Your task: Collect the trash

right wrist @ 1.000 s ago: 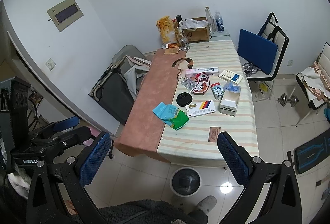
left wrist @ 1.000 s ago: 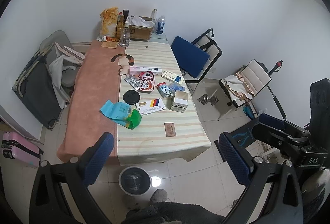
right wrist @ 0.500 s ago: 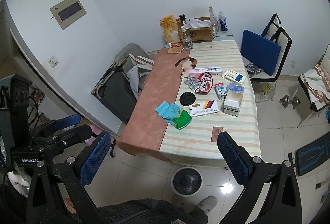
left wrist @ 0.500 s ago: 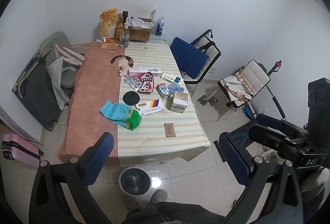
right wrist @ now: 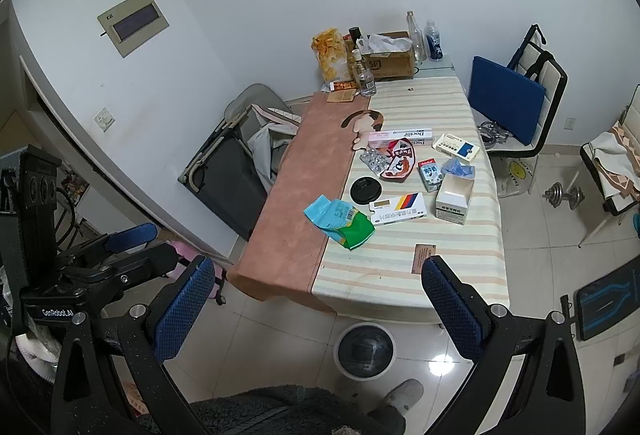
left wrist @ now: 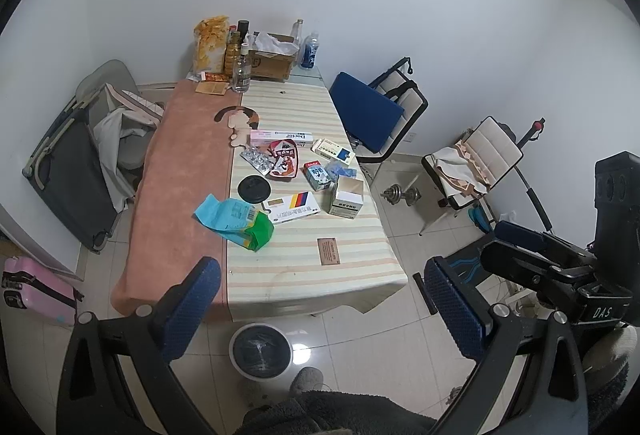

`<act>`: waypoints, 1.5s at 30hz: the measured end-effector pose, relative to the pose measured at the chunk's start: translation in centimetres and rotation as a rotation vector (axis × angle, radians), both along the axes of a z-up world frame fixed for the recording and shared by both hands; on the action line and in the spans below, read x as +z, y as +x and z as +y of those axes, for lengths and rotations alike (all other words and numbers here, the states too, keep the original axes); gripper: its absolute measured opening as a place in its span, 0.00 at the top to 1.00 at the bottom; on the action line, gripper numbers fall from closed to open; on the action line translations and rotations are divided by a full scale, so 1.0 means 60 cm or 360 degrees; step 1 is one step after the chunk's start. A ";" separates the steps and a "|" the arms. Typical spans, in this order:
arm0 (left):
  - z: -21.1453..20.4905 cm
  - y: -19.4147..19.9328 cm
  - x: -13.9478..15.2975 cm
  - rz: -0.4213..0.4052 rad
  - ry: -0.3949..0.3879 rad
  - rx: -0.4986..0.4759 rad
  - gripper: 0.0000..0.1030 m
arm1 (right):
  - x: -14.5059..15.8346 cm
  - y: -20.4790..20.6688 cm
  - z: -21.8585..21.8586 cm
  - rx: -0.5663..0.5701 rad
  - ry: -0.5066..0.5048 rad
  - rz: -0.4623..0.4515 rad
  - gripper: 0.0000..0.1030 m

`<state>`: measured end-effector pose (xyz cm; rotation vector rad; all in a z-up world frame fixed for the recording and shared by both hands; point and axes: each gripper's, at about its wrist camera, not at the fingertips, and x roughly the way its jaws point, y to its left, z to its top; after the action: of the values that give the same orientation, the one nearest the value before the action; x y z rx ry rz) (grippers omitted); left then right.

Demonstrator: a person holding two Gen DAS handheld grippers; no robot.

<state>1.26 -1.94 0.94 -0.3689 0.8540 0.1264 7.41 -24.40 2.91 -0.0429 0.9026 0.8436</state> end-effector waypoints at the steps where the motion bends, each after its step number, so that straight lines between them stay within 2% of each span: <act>1: 0.000 0.000 0.000 -0.0001 0.0000 0.0000 0.00 | -0.001 0.000 0.000 0.0000 0.0002 0.0002 0.00; 20: -0.008 0.006 0.012 -0.0017 -0.0035 -0.0014 0.00 | -0.004 -0.001 0.001 0.0002 0.0007 0.0003 0.00; 36: -0.004 0.009 -0.008 0.0001 -0.0030 -0.0019 0.00 | -0.014 -0.004 0.013 -0.0008 0.0006 0.0019 0.00; 38: 0.008 0.017 -0.021 0.0016 0.0049 0.0034 0.00 | -0.020 -0.001 0.019 -0.0064 -0.0006 0.0025 0.00; 42: 0.027 0.070 -0.077 0.0162 0.0376 0.0248 0.00 | -0.045 0.033 0.034 -0.0277 -0.0087 0.0034 0.00; 45: 0.058 0.121 -0.149 0.0291 0.0454 0.0380 0.00 | -0.094 0.098 0.037 -0.0486 -0.0176 0.0085 0.00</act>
<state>8.50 1.56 -8.00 -0.1911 0.9550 0.5045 13.31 -22.17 -2.72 0.0212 0.9768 0.5127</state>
